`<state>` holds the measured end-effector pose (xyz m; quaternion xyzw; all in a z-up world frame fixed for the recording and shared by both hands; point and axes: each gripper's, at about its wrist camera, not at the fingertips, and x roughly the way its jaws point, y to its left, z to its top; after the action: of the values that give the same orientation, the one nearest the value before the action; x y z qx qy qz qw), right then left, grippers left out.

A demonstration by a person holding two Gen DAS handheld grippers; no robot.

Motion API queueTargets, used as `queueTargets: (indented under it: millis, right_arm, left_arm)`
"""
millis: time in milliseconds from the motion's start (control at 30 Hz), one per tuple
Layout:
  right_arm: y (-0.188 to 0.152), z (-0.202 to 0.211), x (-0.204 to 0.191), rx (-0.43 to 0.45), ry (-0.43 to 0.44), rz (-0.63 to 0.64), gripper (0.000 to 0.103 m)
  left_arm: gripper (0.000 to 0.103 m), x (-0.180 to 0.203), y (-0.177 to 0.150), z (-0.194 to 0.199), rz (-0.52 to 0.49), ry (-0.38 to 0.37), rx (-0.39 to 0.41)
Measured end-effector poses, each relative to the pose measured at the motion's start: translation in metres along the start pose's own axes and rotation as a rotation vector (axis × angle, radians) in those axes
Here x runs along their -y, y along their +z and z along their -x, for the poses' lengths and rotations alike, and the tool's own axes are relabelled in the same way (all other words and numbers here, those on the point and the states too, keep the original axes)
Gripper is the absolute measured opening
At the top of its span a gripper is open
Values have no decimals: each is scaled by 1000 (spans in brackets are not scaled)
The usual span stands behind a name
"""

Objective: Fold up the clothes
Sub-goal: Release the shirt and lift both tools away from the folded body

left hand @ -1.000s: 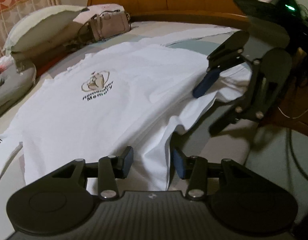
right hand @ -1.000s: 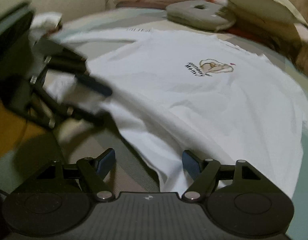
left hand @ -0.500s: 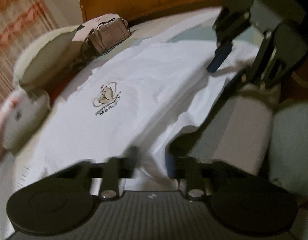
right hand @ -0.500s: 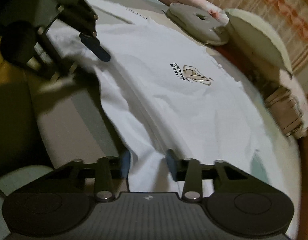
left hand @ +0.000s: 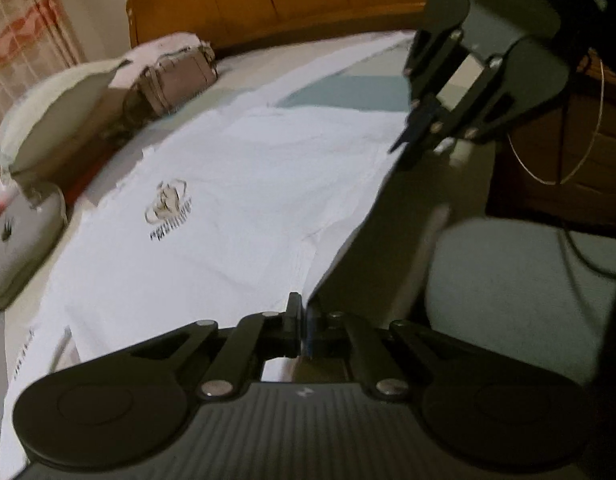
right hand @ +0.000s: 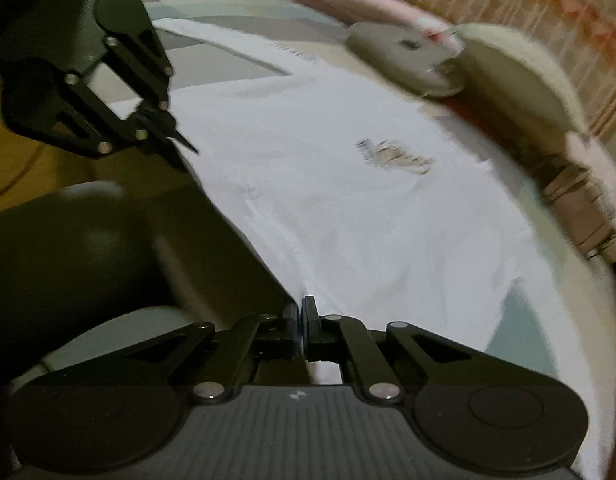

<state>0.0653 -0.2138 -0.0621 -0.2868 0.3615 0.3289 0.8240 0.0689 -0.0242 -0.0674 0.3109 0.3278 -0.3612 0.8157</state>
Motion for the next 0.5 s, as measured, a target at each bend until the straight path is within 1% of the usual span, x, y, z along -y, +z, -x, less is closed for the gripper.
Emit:
queueTargets:
  millis: [33, 100, 200, 267, 300, 333, 367, 400, 433, 500]
  right_arm:
    - [-4, 0, -1, -21, 34, -10, 5]
    - [-12, -3, -3, -75, 93, -35, 5]
    - [-22, -5, -4, -105, 84, -64, 8]
    - [-25, 4, 2, -77, 65, -110, 10]
    - [-27, 10, 6, -57, 56, -140, 13]
    - [-29, 18, 11, -31, 39, -178, 19]
    - [-31, 24, 16, -11, 17, -213, 21]
    - [-34, 28, 23, 7, -12, -252, 25]
    - [-39, 31, 32, 21, -44, -303, 29]
    - [-53, 30, 50, 33, -92, -416, 32]
  left_arm:
    - [1, 2, -2, 0, 5, -24, -22]
    - [11, 7, -7, 2, 7, -55, -40]
    - [12, 14, -12, 13, -2, -61, -30]
    - [13, 7, -14, 24, 37, -21, -10]
    - [15, 3, -15, 29, 61, 2, 1]
    - [21, -2, -16, 35, 85, 26, 12]
    - [30, -10, -18, 40, 125, 56, 20]
    - [35, -20, -22, 42, 172, 96, 22]
    - [42, -30, -27, 44, 220, 140, 21]
    - [42, -46, -39, 43, 305, 221, 1]
